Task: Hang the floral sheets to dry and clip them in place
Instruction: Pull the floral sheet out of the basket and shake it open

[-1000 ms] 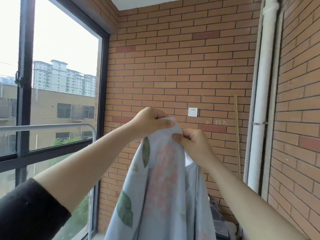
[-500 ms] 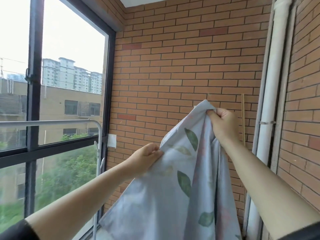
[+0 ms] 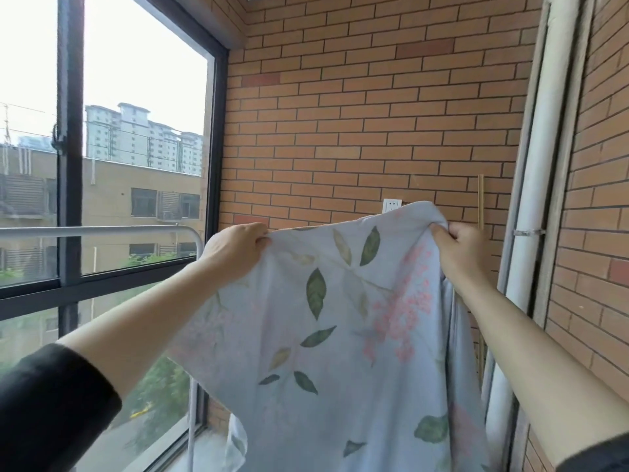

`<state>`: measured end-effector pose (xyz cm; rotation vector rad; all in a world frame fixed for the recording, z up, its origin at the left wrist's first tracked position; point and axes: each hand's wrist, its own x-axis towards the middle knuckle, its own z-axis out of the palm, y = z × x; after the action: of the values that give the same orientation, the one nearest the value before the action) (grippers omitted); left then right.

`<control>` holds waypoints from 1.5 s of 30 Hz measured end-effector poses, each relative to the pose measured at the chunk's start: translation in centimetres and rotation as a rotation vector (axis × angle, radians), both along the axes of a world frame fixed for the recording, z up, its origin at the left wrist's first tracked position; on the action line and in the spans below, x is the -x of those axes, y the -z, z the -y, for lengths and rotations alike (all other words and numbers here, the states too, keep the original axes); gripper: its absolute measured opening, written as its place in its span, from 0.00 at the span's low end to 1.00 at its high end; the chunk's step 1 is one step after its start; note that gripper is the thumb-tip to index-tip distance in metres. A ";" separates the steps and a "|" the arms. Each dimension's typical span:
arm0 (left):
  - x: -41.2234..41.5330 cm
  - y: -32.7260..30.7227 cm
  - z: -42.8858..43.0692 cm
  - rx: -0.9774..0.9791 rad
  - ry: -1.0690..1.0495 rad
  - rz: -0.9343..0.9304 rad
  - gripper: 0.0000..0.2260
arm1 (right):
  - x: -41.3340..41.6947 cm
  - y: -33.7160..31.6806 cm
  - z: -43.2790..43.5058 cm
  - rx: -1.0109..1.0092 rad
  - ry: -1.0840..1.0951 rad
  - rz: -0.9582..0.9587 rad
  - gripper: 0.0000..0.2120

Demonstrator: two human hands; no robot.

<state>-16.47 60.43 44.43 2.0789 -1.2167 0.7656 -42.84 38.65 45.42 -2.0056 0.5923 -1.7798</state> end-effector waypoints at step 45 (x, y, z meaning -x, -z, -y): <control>19.1 -8.7 -50.2 0.290 -0.814 0.144 0.17 | -11.6 -11.9 -37.2 0.249 -0.929 0.117 0.21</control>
<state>-35.55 110.68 53.17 2.2691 -0.2385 1.3688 -31.24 75.82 57.31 -1.8251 -0.5597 -1.3773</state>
